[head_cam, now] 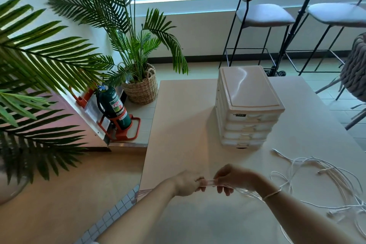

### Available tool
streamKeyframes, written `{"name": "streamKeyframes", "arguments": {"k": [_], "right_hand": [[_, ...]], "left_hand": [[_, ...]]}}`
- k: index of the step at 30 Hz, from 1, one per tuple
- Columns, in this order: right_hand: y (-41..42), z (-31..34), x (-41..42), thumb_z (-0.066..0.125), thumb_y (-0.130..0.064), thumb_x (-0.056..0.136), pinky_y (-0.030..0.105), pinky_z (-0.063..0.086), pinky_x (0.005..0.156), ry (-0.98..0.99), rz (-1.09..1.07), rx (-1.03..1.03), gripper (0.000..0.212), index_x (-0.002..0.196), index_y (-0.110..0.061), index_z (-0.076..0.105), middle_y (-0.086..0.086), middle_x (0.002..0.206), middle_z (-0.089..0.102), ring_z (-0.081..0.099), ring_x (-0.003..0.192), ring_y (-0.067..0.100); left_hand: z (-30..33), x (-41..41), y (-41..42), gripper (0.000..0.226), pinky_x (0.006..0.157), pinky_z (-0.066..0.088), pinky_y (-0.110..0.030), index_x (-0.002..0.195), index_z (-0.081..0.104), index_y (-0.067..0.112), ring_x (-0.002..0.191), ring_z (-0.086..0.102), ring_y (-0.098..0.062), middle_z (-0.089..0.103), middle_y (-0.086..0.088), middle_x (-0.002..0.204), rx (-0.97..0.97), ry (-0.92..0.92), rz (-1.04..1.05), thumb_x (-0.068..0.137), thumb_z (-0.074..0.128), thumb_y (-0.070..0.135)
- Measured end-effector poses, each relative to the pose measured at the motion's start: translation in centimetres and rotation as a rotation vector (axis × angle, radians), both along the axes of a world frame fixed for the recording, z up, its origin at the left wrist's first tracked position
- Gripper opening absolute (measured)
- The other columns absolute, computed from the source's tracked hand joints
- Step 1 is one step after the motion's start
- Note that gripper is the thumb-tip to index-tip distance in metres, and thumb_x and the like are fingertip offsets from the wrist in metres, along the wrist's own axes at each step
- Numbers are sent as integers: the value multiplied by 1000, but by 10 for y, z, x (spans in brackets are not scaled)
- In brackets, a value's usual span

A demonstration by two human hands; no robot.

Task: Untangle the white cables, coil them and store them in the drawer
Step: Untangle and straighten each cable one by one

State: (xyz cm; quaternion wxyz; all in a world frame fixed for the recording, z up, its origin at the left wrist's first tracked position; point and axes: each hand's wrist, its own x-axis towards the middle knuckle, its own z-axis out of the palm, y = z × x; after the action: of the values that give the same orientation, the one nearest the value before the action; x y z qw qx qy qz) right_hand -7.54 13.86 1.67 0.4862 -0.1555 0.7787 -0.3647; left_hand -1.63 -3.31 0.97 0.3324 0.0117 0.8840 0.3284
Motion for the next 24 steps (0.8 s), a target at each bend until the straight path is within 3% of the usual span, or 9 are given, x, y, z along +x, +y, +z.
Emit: {"name": "streamKeyframes", "arguments": {"k": [4,9,14,16,20,22,24], "right_hand": [[2,-5,-1,44,-9,94,16,36,43,90,35,40,24,74,-16,57,-4,62,59,51,39,2],[0,-7,-1,45,-11,94,17,31,44,51,33,28,26,72,-15,57,-3,60,54,40,42,6],[-2,-1,-3,46,-10,93,18,44,48,-36,122,96,23,74,-14,57,-3,63,60,57,43,4],[-5,2,-5,48,-10,92,18,47,54,-21,176,127,21,74,-14,58,-5,66,65,63,51,4],[-4,-3,-11,52,-12,91,16,47,67,111,157,110,25,68,-19,60,-10,64,66,63,59,2],[-5,-7,-11,52,-13,91,20,46,72,149,182,115,24,68,-21,58,-2,72,66,61,58,-1],[-7,-8,-8,50,-11,92,19,46,66,146,168,104,24,70,-19,55,0,72,63,58,50,-3]], "left_hand": [[1,0,5,33,61,32,-14,104,62,6,82,45,-16,52,-2,89,-16,-3,-38,100,37,26],[5,-6,0,33,57,30,-16,108,60,3,84,43,-16,50,-3,92,-77,58,-14,101,35,24],[5,-7,4,32,53,30,-16,107,60,3,83,42,-15,49,-4,92,-83,66,9,101,37,23],[5,-6,5,32,59,31,-25,107,60,3,83,43,-16,49,-4,92,-100,47,-1,101,36,23],[9,-9,1,31,71,33,-25,108,60,6,85,43,-18,53,-11,96,-140,-11,-86,100,34,20],[12,-9,-1,30,66,34,-25,107,60,8,83,42,-18,51,-7,92,-126,-31,-92,100,34,20],[12,-9,-4,27,58,33,-21,102,60,11,74,42,-17,50,-3,85,-92,-24,-71,100,35,20]]}}
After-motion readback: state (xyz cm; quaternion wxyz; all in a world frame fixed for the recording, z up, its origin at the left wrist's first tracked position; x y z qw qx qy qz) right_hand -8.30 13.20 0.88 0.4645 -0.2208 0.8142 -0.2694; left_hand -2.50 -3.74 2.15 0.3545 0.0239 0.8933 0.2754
